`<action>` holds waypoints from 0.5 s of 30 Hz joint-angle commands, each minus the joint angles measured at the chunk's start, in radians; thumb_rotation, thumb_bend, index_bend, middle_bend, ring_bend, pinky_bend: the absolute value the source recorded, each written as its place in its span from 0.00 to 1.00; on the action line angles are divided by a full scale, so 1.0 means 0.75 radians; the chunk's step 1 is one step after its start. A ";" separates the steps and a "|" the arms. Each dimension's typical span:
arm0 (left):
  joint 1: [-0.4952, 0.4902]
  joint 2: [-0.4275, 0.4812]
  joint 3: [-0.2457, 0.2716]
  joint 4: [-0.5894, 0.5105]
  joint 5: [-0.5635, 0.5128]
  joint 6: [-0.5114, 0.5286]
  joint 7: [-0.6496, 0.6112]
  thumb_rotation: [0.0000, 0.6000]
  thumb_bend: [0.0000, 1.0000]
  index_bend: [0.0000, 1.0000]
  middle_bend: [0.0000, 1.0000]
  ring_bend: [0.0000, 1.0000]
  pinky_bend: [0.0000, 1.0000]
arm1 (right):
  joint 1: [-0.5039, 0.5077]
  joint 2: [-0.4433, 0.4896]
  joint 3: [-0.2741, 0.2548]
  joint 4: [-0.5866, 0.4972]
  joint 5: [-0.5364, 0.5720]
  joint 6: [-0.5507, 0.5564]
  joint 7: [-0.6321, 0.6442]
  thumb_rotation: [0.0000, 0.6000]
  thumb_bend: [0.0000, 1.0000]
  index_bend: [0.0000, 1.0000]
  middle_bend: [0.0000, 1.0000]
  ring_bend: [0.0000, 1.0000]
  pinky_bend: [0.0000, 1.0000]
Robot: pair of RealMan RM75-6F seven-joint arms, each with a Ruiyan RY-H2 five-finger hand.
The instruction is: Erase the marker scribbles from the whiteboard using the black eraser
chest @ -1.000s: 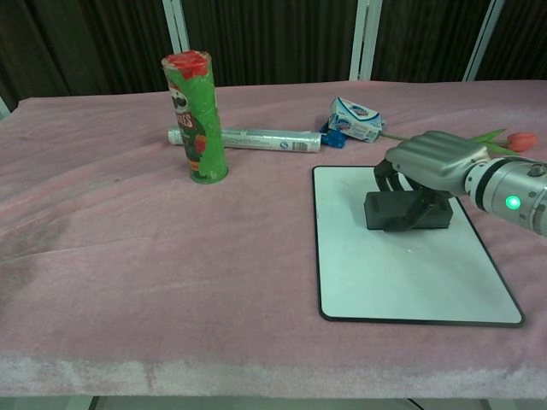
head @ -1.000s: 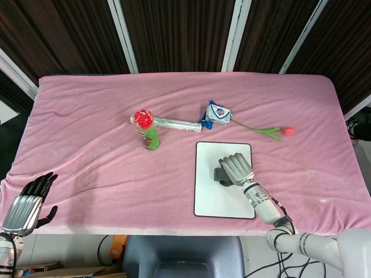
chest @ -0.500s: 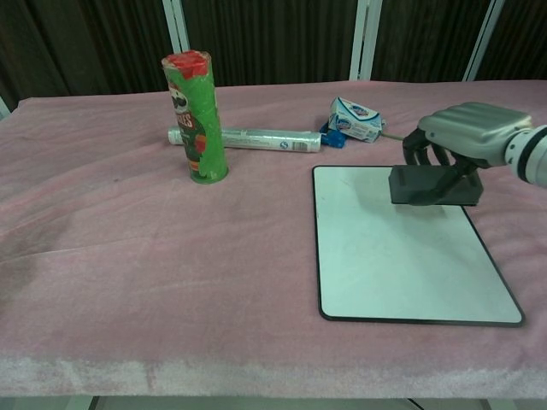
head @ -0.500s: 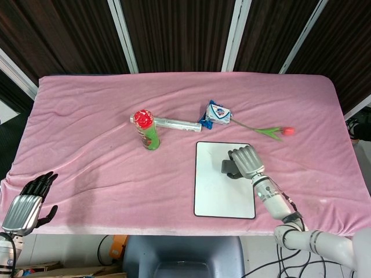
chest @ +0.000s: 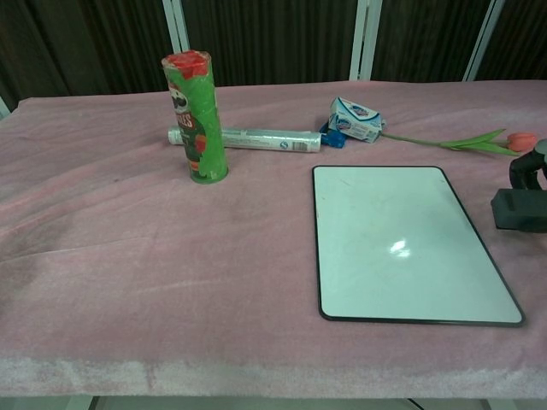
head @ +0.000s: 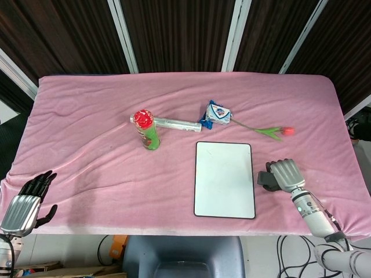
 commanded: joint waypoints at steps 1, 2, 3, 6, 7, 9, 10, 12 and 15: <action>-0.003 -0.001 -0.004 0.001 -0.013 -0.011 -0.001 1.00 0.39 0.00 0.03 0.07 0.16 | -0.026 -0.066 -0.029 0.153 -0.062 -0.013 0.154 1.00 0.42 0.93 0.72 0.60 0.68; -0.003 -0.002 -0.007 0.000 -0.022 -0.015 0.005 1.00 0.39 0.00 0.03 0.07 0.16 | -0.025 -0.076 -0.034 0.174 -0.075 -0.017 0.161 1.00 0.42 0.90 0.72 0.58 0.67; -0.004 -0.002 -0.008 -0.001 -0.027 -0.018 0.010 1.00 0.39 0.00 0.03 0.07 0.16 | -0.024 -0.081 -0.036 0.184 -0.082 -0.021 0.169 1.00 0.42 0.85 0.71 0.57 0.66; -0.004 0.000 -0.008 -0.009 -0.036 -0.024 0.019 1.00 0.40 0.00 0.03 0.07 0.16 | -0.021 -0.087 -0.034 0.196 -0.098 -0.030 0.214 1.00 0.42 0.63 0.57 0.50 0.59; -0.004 0.000 -0.008 -0.011 -0.035 -0.025 0.019 1.00 0.40 0.00 0.03 0.07 0.16 | -0.021 -0.085 -0.032 0.197 -0.099 -0.035 0.227 1.00 0.42 0.55 0.52 0.47 0.56; -0.004 0.001 -0.007 -0.011 -0.035 -0.025 0.019 1.00 0.39 0.00 0.03 0.07 0.16 | -0.021 -0.078 -0.026 0.197 -0.100 -0.039 0.245 1.00 0.42 0.40 0.44 0.41 0.49; -0.004 0.002 -0.007 -0.011 -0.035 -0.026 0.019 1.00 0.39 0.00 0.03 0.07 0.16 | -0.021 -0.074 -0.025 0.193 -0.098 -0.045 0.248 1.00 0.42 0.32 0.39 0.37 0.46; -0.007 0.003 -0.008 -0.010 -0.040 -0.033 0.015 1.00 0.40 0.00 0.03 0.07 0.16 | -0.022 -0.052 -0.024 0.167 -0.091 -0.065 0.253 1.00 0.42 0.18 0.31 0.30 0.38; -0.008 0.005 -0.010 -0.012 -0.049 -0.039 0.012 1.00 0.39 0.00 0.03 0.07 0.16 | -0.028 0.001 -0.026 0.092 -0.088 -0.072 0.249 1.00 0.41 0.06 0.22 0.21 0.32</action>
